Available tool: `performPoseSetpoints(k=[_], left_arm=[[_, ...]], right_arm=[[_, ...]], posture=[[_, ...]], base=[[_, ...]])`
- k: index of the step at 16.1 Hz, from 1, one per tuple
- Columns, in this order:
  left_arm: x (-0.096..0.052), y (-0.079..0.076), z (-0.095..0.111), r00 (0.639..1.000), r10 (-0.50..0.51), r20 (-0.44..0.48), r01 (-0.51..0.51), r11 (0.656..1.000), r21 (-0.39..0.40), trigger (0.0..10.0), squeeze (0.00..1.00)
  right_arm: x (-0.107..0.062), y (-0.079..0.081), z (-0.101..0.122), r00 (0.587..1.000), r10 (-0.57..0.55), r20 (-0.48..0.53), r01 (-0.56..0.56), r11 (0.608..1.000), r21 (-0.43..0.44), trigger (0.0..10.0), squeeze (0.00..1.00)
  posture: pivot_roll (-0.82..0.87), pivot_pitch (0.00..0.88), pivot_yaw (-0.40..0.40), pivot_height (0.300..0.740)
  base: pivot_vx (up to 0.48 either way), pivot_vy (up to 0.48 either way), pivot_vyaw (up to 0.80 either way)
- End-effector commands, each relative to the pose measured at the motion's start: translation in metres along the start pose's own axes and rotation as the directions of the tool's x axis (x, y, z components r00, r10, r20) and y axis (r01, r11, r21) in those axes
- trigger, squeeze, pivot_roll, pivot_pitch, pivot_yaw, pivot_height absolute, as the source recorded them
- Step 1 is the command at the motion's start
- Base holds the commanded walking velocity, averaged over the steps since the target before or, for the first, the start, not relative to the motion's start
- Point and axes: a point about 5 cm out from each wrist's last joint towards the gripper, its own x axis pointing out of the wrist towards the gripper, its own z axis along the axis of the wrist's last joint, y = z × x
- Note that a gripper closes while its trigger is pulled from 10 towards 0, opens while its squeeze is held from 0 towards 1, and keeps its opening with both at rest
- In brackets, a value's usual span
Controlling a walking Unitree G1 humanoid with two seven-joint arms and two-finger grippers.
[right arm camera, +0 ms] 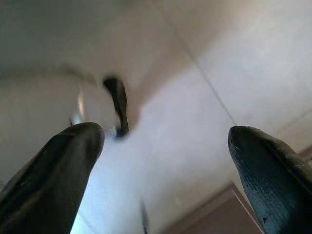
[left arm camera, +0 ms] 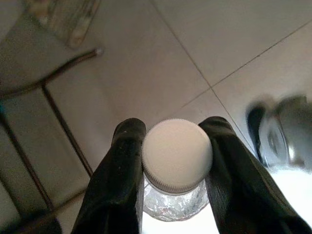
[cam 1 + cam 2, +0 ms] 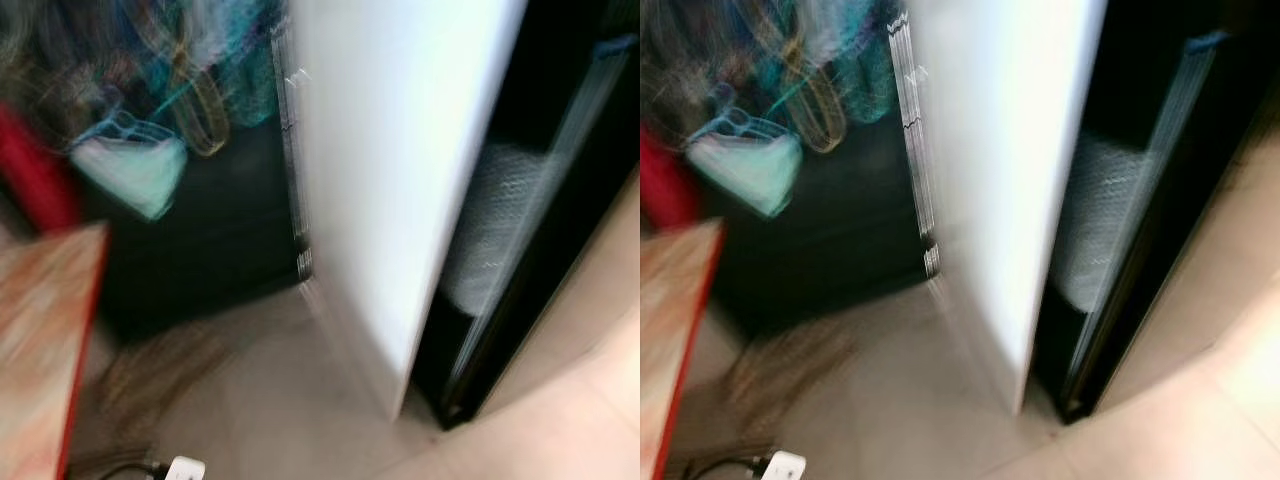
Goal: Restocking fridge
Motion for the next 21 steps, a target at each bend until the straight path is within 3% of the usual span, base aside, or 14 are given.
performPoseSetpoints(k=[1,14,21], left_arm=[[-0.002,0.003,-0.013,0.999,0.003,-0.047,-0.003,1.000,0.004,10.0,0.00],[-0.002,-0.001,-0.011,0.999,-0.006,-0.038,0.006,1.000,-0.011,10.0,0.00],[-0.002,-0.009,-0.010,0.999,-0.009,-0.039,0.006,0.998,-0.059,10.0,0.00]], right_arm=[[-0.001,0.002,-0.007,1.000,0.002,-0.017,-0.002,1.000,0.015,10.0,0.00],[-0.001,-0.001,-0.006,1.000,-0.019,-0.013,0.019,1.000,0.023,10.0,0.00],[-0.002,-0.009,-0.002,0.999,-0.044,-0.006,0.044,0.999,-0.003,10.0,0.00]], posture=[[-0.02,0.000,0.059,0.740],[-0.05,0.000,0.045,0.740],[-0.05,0.000,0.011,0.740]], base=[[0.000,0.000,-0.80],[0.000,0.000,-0.80],[0.000,0.000,-0.80]])
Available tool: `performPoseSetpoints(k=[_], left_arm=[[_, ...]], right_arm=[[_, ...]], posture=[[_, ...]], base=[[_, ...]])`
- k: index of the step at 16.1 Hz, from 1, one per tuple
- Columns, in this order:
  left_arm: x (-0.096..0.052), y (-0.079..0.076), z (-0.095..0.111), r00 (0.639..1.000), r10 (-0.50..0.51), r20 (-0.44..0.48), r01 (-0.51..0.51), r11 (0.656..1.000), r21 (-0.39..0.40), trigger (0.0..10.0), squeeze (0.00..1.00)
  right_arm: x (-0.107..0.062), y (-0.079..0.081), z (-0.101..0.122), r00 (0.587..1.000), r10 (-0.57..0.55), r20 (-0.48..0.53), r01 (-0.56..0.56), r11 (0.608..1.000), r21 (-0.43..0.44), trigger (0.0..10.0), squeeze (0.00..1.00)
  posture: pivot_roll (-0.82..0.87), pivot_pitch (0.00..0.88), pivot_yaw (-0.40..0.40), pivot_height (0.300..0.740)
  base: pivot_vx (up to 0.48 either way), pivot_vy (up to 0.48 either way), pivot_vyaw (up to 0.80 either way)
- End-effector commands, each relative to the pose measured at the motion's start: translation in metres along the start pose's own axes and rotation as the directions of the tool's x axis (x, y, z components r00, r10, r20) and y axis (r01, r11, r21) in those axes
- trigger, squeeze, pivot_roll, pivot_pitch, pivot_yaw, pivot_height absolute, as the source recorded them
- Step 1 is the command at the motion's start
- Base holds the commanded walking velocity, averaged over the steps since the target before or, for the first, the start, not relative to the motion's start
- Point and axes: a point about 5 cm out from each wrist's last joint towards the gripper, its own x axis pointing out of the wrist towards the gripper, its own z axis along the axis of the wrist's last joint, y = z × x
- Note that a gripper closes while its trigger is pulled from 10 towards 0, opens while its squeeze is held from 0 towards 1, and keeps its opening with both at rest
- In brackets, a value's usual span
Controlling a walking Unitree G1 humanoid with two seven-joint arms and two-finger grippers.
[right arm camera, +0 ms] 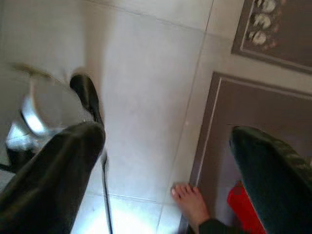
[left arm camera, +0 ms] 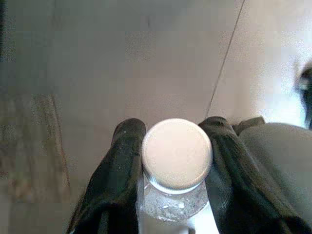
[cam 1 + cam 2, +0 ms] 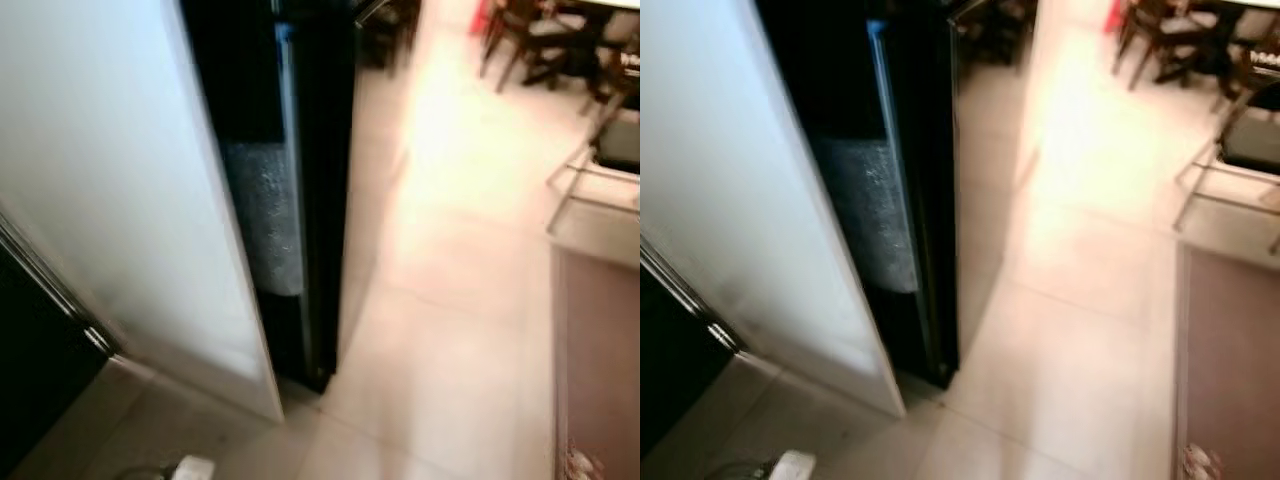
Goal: Restocking fridge
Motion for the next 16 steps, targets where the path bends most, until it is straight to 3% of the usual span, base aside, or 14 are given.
performPoseSetpoints(k=[1,5,11,16], left_arm=[[-0.0028,0.0074,-0.0171,0.998,0.024,-0.057,-0.024,1.000,-0.007,10.0,0.00],[-0.0031,0.0119,-0.0182,0.998,0.031,-0.059,-0.030,0.999,0.015,10.0,0.00],[-0.0037,0.0147,-0.0201,0.998,0.024,-0.062,-0.022,0.999,0.040,10.0,0.00],[-0.0032,0.0155,-0.0181,0.998,0.031,-0.059,-0.029,0.999,0.036,10.0,0.00]], right_arm=[[0.0008,0.0054,0.0004,1.000,0.015,0.007,-0.015,1.000,0.008,10.0,0.00],[0.0011,0.0102,-0.0022,1.000,0.014,0.007,-0.014,0.999,0.032,10.0,0.00],[0.0008,0.0134,-0.0060,1.000,-0.004,0.014,0.002,0.996,0.086,10.0,0.00],[0.0013,0.0139,-0.0031,1.000,-0.003,0.027,0.000,0.995,0.096,10.0,0.00]], posture=[[-0.05,0.000,0.015,0.740],[-0.07,0.000,0.048,0.740],[-0.08,0.000,0.071,0.740],[-0.07,0.000,0.068,0.740]], base=[[0.000,0.000,-0.80],[0.000,0.000,-0.74],[0.000,0.000,0.00],[0.000,0.285,0.00]])
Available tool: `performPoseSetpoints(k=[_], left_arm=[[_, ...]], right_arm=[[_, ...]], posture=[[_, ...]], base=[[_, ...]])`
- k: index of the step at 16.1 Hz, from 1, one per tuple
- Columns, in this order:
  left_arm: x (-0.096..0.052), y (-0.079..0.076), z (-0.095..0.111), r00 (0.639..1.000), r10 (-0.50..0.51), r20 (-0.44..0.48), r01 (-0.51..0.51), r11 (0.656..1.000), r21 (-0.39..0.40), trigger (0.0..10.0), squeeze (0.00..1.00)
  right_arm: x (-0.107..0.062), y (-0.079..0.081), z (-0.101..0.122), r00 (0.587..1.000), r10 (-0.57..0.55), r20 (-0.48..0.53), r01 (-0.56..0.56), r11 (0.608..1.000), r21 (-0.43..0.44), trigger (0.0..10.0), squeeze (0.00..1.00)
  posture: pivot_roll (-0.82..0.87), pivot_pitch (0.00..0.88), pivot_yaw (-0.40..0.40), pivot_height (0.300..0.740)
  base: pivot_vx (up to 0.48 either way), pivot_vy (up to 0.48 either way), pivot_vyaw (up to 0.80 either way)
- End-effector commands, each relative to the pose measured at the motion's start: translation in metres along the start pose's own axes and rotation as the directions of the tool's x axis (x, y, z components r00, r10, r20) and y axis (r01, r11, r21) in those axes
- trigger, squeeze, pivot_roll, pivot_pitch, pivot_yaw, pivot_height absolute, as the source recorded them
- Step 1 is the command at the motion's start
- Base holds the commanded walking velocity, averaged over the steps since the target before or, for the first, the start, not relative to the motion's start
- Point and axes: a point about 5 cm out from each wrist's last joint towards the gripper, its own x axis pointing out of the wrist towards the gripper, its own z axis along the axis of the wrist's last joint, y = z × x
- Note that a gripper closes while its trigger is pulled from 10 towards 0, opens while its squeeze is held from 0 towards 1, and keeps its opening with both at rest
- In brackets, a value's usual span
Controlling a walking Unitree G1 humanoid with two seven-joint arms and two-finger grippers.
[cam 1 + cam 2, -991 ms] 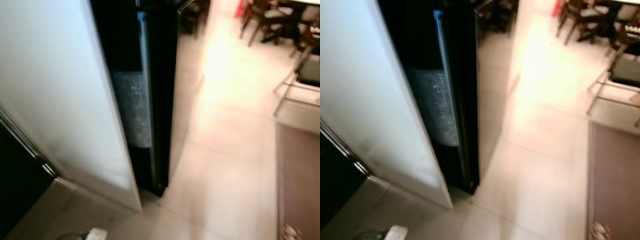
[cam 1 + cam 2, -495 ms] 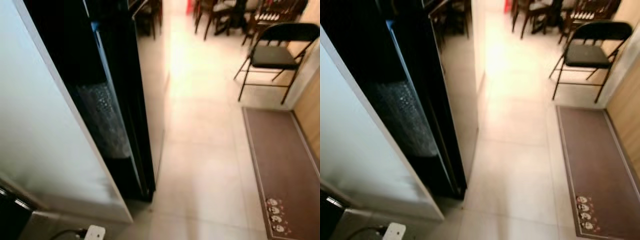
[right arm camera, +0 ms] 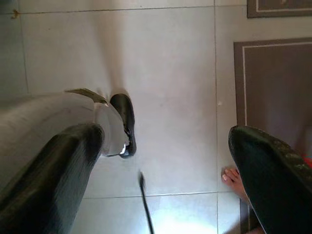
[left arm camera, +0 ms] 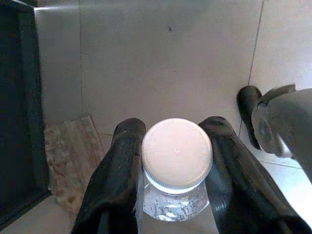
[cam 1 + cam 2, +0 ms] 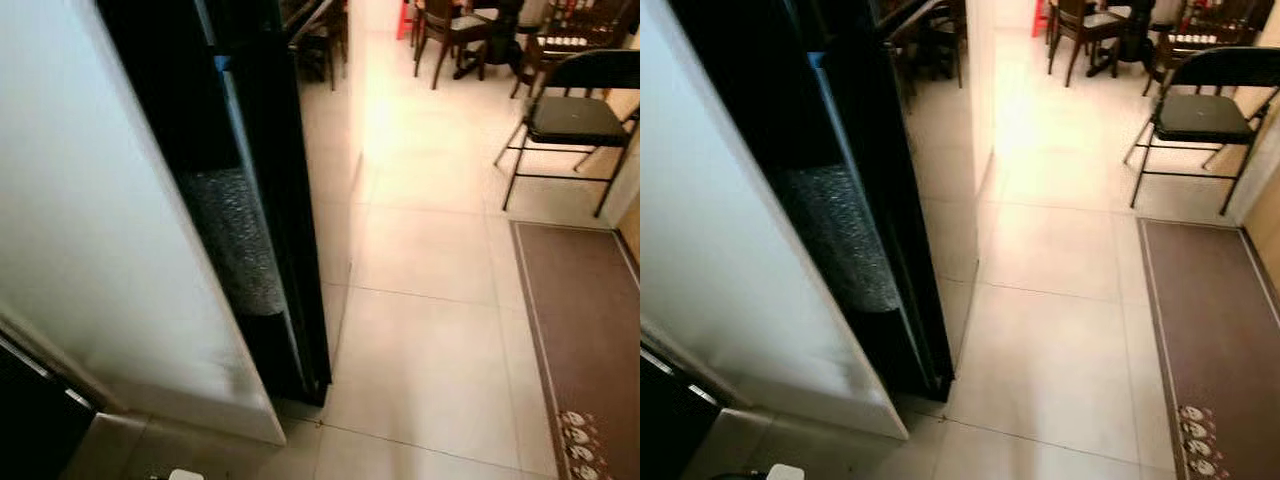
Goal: Restocking fridge
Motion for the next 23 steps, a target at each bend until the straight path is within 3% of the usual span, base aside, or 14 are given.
performPoseSetpoints(k=[1,13,18,20,21,22,23], left_arm=[[-0.001,0.004,-0.004,1.000,0.008,-0.013,-0.008,1.000,0.017,10.0,0.00],[0.000,0.001,0.000,1.000,0.010,-0.008,-0.010,1.000,-0.025,10.0,0.00],[0.000,0.003,0.002,1.000,0.012,-0.006,-0.012,1.000,-0.022,10.0,0.00],[0.001,0.003,0.002,1.000,0.013,-0.001,-0.013,0.999,-0.031,10.0,0.00],[0.001,0.003,0.002,1.000,0.014,0.000,-0.014,0.999,-0.034,10.0,0.00],[0.000,0.002,0.002,1.000,0.014,0.000,-0.014,0.999,-0.037,10.0,0.00],[0.000,0.002,0.002,1.000,0.014,0.000,-0.014,0.999,-0.038,10.0,0.00]], right_arm=[[0.000,0.002,-0.001,1.000,0.000,0.002,0.000,1.000,0.021,10.0,0.00],[0.001,0.001,0.007,0.999,-0.006,0.042,0.003,0.999,0.054,10.0,0.00],[0.000,0.004,0.016,0.986,-0.021,0.167,-0.004,0.990,0.144,10.0,0.00],[-0.001,0.003,0.021,0.976,-0.029,0.216,-0.002,0.990,0.138,10.0,0.00],[0.008,0.030,0.090,0.935,-0.010,0.353,-0.015,0.998,0.068,10.0,0.00],[0.001,0.061,0.170,0.853,0.025,0.522,-0.052,0.998,0.038,10.0,0.00],[-0.009,0.064,0.199,0.787,0.025,0.617,-0.043,0.999,0.014,10.0,0.00]], posture=[[-0.07,0.000,0.067,0.740],[-0.07,0.000,0.047,0.740],[-0.09,0.000,0.051,0.740],[-0.10,0.000,0.045,0.740],[-0.10,0.000,0.045,0.740],[-0.11,0.000,0.042,0.740],[-0.11,0.000,0.042,0.740]], base=[[0.000,0.285,0.00],[0.000,0.262,0.00],[0.000,0.115,0.00],[0.000,0.000,0.00],[0.000,0.000,0.00],[0.000,0.000,0.00],[0.000,0.000,0.00]])
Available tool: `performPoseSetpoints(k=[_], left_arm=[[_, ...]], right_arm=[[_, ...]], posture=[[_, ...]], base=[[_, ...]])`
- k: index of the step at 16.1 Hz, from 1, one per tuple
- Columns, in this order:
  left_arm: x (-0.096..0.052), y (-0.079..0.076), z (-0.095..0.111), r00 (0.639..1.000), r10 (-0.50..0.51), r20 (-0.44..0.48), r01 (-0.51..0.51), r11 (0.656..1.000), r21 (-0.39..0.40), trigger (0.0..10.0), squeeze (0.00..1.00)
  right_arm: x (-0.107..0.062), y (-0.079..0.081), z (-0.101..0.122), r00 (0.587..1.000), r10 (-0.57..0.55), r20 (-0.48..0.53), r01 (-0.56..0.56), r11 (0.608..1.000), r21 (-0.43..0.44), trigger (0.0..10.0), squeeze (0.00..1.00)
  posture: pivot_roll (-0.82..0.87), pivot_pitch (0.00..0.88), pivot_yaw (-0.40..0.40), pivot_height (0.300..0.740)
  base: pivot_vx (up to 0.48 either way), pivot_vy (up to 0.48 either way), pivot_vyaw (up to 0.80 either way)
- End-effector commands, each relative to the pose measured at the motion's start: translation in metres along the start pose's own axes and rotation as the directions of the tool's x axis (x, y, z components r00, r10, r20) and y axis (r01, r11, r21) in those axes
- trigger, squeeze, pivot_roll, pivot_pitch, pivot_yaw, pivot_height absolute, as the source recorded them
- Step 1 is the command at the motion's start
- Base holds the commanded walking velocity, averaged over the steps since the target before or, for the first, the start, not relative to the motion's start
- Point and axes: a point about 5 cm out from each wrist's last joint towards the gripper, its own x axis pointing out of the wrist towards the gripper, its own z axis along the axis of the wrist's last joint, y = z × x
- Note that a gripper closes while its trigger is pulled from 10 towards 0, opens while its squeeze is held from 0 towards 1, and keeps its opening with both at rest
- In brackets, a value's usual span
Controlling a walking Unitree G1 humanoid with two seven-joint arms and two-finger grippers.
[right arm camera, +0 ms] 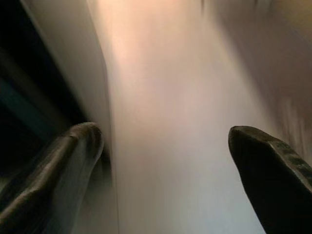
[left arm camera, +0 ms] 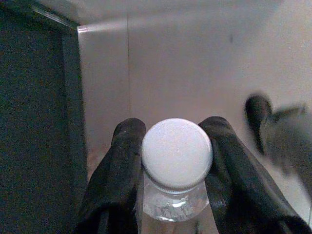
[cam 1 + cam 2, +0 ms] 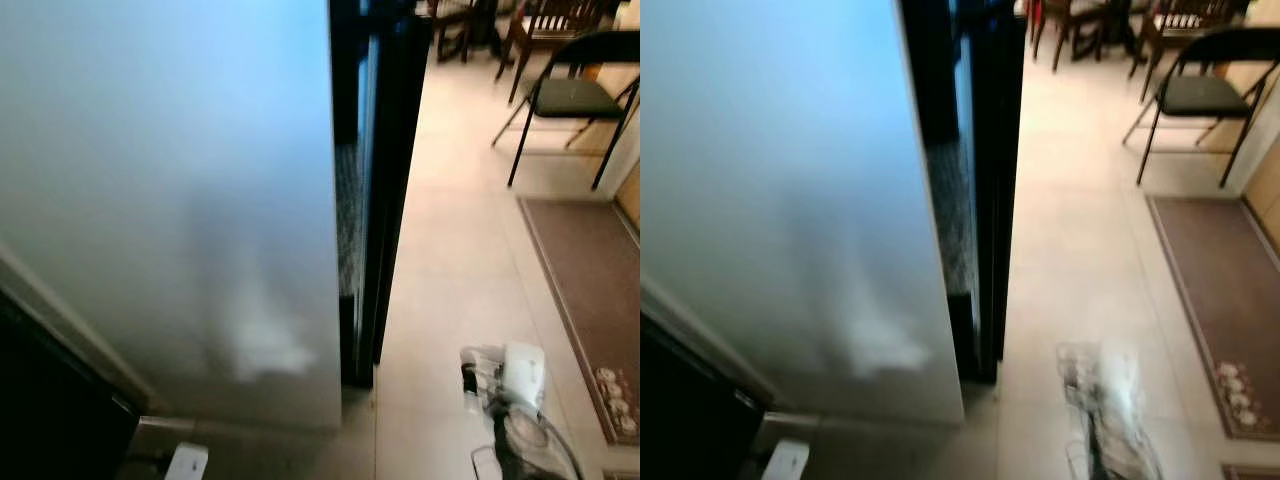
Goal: Restocking fridge
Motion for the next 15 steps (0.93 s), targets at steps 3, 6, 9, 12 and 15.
performPoseSetpoints(k=[3,6,9,12,15], left_arm=[[-0.004,0.001,-0.022,0.998,0.004,-0.070,-0.005,1.000,-0.016,10.0,0.00],[-0.004,-0.001,-0.022,0.998,0.007,-0.065,-0.010,0.999,-0.040,10.0,0.00],[-0.005,0.000,-0.027,0.998,0.011,-0.066,-0.015,0.998,-0.057,10.0,0.00],[-0.007,0.000,-0.032,0.997,0.011,-0.079,-0.016,0.998,-0.067,10.0,0.00],[-0.007,0.000,-0.035,0.996,0.007,-0.086,-0.011,0.999,-0.049,10.0,0.00]], right_arm=[[-0.004,-0.003,0.007,0.995,0.004,0.098,-0.005,1.000,0.013,10.0,0.00],[-0.006,0.006,0.026,0.972,0.071,0.226,-0.069,0.997,-0.018,10.0,0.00],[-0.022,0.026,0.043,0.914,0.172,0.369,-0.142,0.984,-0.105,10.0,0.00],[-0.035,0.038,0.044,0.890,0.233,0.391,-0.177,0.969,-0.175,10.0,0.00],[-0.048,0.051,0.047,0.870,0.280,0.405,-0.226,0.958,-0.178,10.0,0.00]], posture=[[-0.13,0.000,0.027,0.740],[-0.14,0.000,0.008,0.740],[-0.15,0.000,0.013,0.740],[-0.18,0.000,0.039,0.740],[-0.19,0.000,0.050,0.740]], base=[[0.000,0.000,0.00],[0.000,0.000,0.00],[0.000,0.000,0.00],[0.000,0.000,0.00],[0.000,0.000,0.00]])
